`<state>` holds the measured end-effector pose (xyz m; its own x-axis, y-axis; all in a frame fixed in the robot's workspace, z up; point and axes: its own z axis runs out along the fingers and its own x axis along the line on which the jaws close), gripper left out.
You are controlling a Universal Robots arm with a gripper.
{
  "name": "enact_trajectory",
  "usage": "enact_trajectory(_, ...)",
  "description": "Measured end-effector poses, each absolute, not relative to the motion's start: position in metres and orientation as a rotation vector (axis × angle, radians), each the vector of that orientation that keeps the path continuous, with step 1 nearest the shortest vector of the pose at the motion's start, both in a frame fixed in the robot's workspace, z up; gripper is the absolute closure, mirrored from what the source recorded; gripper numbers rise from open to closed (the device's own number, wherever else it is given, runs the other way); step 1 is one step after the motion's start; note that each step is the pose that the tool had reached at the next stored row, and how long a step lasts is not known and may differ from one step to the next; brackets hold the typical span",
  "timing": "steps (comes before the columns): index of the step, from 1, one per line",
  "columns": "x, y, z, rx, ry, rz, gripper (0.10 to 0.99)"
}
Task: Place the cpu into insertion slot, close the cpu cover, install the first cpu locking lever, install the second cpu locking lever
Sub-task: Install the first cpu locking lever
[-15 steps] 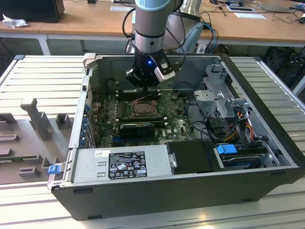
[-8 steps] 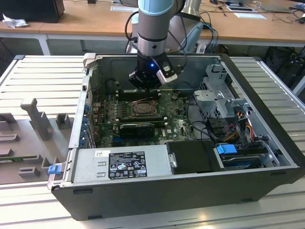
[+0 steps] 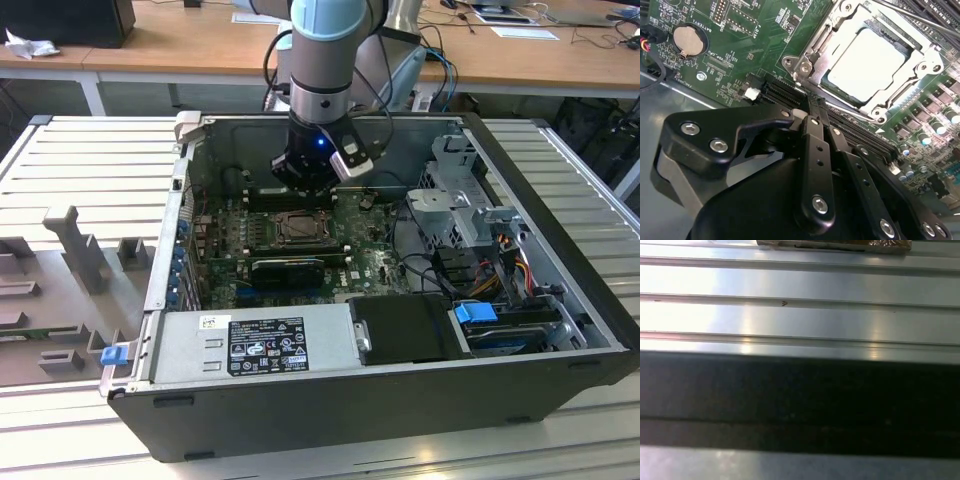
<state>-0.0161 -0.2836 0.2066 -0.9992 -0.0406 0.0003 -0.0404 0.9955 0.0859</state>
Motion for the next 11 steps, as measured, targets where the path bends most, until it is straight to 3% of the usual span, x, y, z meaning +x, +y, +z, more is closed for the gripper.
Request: enact_trajectory(11,-0.0158,-0.2836,0.2040,0.064,-3.137,-0.102,0.980)
